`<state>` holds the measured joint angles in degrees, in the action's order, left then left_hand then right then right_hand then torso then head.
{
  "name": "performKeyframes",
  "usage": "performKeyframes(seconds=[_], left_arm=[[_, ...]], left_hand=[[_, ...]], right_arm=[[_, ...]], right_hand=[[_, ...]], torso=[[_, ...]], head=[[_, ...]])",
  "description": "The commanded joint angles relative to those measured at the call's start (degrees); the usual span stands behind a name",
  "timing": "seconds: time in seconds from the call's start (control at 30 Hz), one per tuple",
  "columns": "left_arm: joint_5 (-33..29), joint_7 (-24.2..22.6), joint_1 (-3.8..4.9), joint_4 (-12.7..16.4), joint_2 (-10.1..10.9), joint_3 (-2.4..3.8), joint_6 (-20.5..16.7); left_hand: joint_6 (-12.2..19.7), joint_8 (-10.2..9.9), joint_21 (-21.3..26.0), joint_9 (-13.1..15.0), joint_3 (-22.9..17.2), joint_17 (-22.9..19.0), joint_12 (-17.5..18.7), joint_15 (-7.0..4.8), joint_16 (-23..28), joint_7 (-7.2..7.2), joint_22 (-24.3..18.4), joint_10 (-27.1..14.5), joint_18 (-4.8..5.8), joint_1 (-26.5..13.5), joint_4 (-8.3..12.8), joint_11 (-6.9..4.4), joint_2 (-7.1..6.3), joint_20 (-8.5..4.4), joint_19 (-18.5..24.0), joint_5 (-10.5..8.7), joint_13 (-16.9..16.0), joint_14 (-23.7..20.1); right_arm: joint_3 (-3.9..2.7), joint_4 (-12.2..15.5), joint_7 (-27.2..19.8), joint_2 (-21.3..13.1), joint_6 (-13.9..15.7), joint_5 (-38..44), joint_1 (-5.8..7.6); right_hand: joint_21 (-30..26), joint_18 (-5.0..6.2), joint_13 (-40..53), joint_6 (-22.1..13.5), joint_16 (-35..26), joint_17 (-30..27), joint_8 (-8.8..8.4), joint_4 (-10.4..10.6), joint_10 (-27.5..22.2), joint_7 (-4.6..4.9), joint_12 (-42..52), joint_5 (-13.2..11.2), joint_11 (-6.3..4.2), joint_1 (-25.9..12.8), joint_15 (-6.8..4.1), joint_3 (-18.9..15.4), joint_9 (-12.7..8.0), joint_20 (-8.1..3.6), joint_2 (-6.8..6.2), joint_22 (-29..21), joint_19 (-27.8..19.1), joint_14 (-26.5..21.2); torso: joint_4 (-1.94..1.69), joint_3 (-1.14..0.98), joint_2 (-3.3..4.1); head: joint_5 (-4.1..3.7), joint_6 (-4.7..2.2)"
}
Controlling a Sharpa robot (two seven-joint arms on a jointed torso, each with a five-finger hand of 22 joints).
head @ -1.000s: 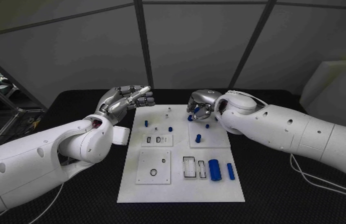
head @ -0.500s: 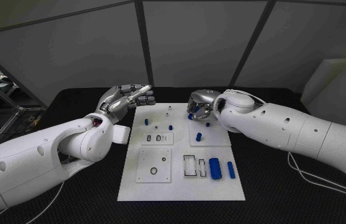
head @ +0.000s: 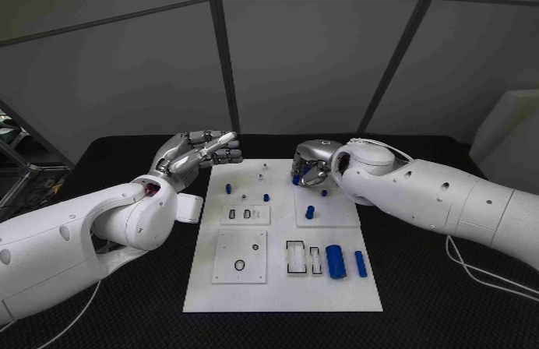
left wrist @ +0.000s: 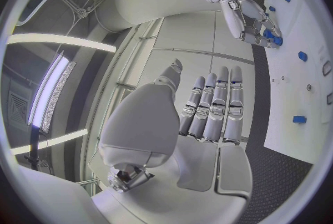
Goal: Assemble the parts on the task board
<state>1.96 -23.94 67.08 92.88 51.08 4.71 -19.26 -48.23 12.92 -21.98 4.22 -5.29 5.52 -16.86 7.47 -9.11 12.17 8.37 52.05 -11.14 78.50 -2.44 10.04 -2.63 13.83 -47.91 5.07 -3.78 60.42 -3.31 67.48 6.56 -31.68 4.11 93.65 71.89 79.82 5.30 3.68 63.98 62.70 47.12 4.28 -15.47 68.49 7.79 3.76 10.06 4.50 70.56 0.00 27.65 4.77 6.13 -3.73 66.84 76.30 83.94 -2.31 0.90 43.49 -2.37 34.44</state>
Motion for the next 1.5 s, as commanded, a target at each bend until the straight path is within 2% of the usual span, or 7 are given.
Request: performKeyframes(seconds=[0.03,0.27,0.4,0.6,0.87,1.13,1.5], left_arm=[[0.38,-0.04,0.10,-0.08,-0.02,0.07,0.81],[0.38,0.01,0.14,-0.20,0.03,0.07,0.85],[0.38,0.05,0.16,-0.27,0.09,0.07,0.84],[0.38,0.11,0.18,-0.47,0.28,0.07,0.87],[0.38,0.19,0.22,-1.05,0.35,0.07,0.85],[0.38,0.23,0.26,-1.38,0.17,0.07,0.88],[0.38,0.35,0.34,-1.60,-0.35,0.07,1.02]], left_hand=[[-0.32,-0.26,-0.20,-0.07,-0.04,0.01,0.19,0.24,0.25,0.44,-0.05,0.32,0.76,0.35,0.24,-0.06,0.06,-0.08,-0.50,-0.17,0.05,-0.10],[-0.33,-0.29,-0.20,-0.08,-0.07,0.00,0.26,0.25,0.32,0.47,-0.07,0.32,0.76,0.37,0.28,-0.04,0.16,-0.07,-0.51,-0.19,0.05,-0.13],[-0.33,-0.29,-0.20,-0.08,-0.07,0.00,0.26,0.25,0.32,0.47,-0.07,0.32,0.76,0.37,0.28,-0.04,0.16,-0.07,-0.51,-0.19,0.05,-0.13],[-0.33,-0.29,-0.20,-0.08,-0.07,0.00,0.26,0.25,0.32,0.47,-0.07,0.32,0.76,0.37,0.28,-0.04,0.16,-0.07,-0.51,-0.19,0.05,-0.13],[-0.35,-0.31,-0.19,-0.08,-0.08,0.00,0.32,0.26,0.38,0.49,-0.09,0.33,0.76,0.40,0.35,-0.03,0.21,-0.07,-0.52,-0.24,0.05,-0.15],[-0.35,-0.31,-0.19,-0.08,-0.08,0.00,0.32,0.26,0.38,0.49,-0.09,0.33,0.76,0.40,0.35,-0.03,0.21,-0.07,-0.52,-0.24,0.05,-0.15],[-0.36,-0.34,-0.19,-0.09,-0.08,0.00,0.38,0.28,0.44,0.50,-0.11,0.34,0.76,0.44,0.42,-0.02,0.23,-0.06,-0.52,-0.31,0.05,-0.16]], right_arm=[[0.01,-0.24,-0.23,0.20,-1.12,0.51,0.08],[0.01,-0.39,-0.03,0.23,0.35,0.52,0.08],[0.01,0.02,0.32,-0.13,4.52,0.47,0.07],[-0.01,1.39,0.04,-0.73,11.02,-0.35,0.07],[-0.02,0.27,0.60,1.34,15.70,-1.18,0.08],[-0.03,-3.82,0.67,5.40,16.75,-1.33,0.11],[-0.03,-8.84,1.09,10.18,15.07,-1.26,0.13]], right_hand=[[0.31,-0.81,0.09,0.46,0.42,0.39,0.20,-0.05,0.47,0.01,0.15,0.13,-0.02,-0.14,-0.20,0.34,0.08,0.04,0.62,0.46,0.56,0.44],[0.72,-0.92,0.12,1.01,1.44,1.25,0.13,0.52,1.17,-0.22,0.10,-0.15,-0.25,-1.08,-0.35,0.06,0.25,-0.09,0.63,1.15,0.86,0.46],[1.37,-1.14,0.21,2.00,2.71,2.38,0.23,2.07,2.24,-0.77,0.15,-0.52,-0.74,-2.67,-0.69,-0.71,0.62,-0.35,0.96,2.41,1.54,0.52],[2.11,-1.42,0.35,3.10,3.94,3.57,0.46,2.88,3.42,-1.36,0.26,-0.58,-1.23,-2.97,-1.11,-1.22,1.16,-0.72,1.05,3.91,2.42,0.63],[2.33,-1.50,0.37,3.53,4.49,3.98,0.44,3.76,3.91,-1.59,0.16,-0.58,-1.40,-3.44,-1.25,-1.69,1.49,-0.91,1.07,4.31,2.64,0.62],[2.42,-1.53,0.35,3.56,4.68,4.14,0.38,4.05,3.95,-1.63,0.10,-0.56,-1.42,-3.58,-1.29,-1.80,1.57,-0.95,1.10,4.50,2.74,0.61],[2.47,-1.55,0.30,3.43,4.84,4.23,0.21,4.36,3.79,-1.63,-0.05,-0.47,-1.40,-3.62,-1.31,-1.83,1.63,-0.99,1.22,4.59,2.79,0.58]], torso=[[0.00,0.02,0.09],[0.07,0.06,0.18],[0.07,0.05,0.14],[0.03,0.07,0.13],[-0.11,0.06,0.29],[-0.10,0.11,0.43],[-0.04,0.09,0.43]], head=[[0.02,-0.01],[0.10,-0.04],[0.10,-0.16],[0.28,-0.31],[0.51,-0.89],[0.79,-1.09],[1.17,-0.90]])
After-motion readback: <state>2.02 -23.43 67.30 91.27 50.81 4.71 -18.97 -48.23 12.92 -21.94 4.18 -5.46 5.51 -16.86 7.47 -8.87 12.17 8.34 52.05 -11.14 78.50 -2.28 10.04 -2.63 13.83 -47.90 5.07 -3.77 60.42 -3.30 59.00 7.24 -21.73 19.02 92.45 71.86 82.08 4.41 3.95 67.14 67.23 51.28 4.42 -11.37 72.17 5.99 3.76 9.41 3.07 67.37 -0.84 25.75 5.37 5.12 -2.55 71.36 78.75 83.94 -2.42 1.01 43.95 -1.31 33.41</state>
